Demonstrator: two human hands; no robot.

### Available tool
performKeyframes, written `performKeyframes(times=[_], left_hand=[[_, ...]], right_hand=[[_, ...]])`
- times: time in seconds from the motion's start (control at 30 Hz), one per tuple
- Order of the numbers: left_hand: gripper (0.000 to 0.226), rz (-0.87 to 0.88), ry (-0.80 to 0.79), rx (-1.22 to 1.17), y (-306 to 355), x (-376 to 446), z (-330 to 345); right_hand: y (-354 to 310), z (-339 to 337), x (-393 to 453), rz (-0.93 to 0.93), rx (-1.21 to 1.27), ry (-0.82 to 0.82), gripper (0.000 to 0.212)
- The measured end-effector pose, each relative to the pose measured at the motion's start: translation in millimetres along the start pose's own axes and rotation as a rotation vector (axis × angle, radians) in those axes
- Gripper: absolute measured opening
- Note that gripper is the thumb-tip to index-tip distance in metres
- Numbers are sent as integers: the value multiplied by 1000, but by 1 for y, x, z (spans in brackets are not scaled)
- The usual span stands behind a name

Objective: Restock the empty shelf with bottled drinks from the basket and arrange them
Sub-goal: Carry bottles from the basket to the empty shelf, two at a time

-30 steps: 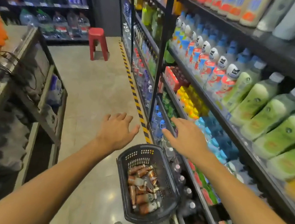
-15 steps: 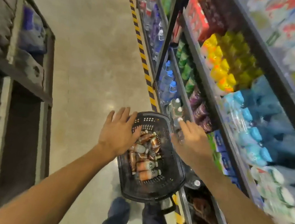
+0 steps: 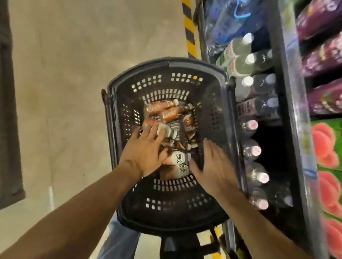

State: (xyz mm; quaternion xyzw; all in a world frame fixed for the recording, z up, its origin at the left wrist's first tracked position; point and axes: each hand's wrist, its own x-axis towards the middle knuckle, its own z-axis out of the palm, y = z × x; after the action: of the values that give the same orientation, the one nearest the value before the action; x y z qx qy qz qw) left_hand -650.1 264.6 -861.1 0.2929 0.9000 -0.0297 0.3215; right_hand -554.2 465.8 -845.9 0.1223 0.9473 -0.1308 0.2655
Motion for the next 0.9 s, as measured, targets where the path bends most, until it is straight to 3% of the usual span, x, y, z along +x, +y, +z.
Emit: performKeyframes(times=[0.27,0.5,0.6,0.7,0.8,0.9], left_hand=[[75,58,-134,11,-4,111,115],[73,97,-179,91,-22,185,160],[80,137,-204,164,-29,202,169],[72,173,-125,262,-30,213,171],[65,175,-134,280,-32,217,173],[74,172,-169,287,-32,220,174]], right_hand=[[27,144,72,98,214,-160,83],[44,231,110,276,402,-223,96],[46,252,123,333,514,-237,95],[40,263,135,452,693,-248,94],[36,275,145,567,815,-182,106],[42,283,152,651,951,-157,110]])
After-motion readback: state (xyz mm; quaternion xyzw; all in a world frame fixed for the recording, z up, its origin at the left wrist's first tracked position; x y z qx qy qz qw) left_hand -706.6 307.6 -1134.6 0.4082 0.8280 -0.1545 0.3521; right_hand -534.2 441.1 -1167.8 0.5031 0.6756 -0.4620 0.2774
